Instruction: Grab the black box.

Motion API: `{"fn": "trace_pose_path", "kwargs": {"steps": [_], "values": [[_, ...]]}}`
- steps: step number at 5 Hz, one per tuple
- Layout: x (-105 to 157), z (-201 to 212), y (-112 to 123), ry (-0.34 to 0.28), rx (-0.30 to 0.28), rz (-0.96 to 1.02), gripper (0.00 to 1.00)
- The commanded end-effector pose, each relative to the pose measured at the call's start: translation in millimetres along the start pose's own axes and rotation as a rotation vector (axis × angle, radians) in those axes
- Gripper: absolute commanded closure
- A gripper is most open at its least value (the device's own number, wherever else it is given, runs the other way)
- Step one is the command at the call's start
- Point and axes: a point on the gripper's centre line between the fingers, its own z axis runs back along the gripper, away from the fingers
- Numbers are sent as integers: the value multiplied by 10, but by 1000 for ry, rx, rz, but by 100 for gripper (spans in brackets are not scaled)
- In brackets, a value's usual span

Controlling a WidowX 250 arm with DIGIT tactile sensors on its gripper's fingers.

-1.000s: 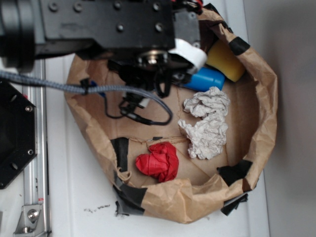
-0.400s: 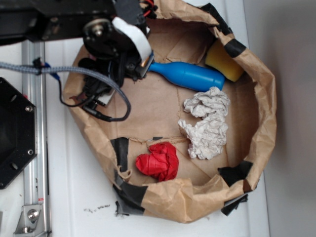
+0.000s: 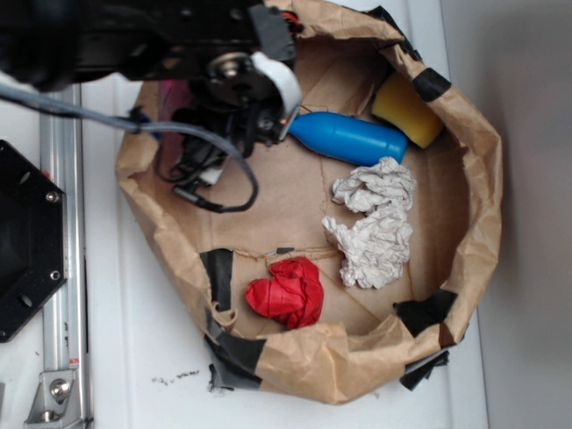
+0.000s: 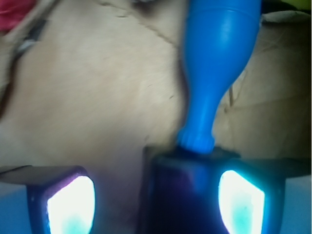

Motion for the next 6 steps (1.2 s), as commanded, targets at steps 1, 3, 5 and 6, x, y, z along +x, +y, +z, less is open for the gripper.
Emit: {"fn": "trace_pose_path", "kwargs": {"steps": [1,3,5,6], "values": [[21,-126,132,-20,19,26,0],[-54,-112,109,-17,22,76,100],[67,391,3,-104,79,46,100],[260,786,-63,-191,59,1,100]]}}
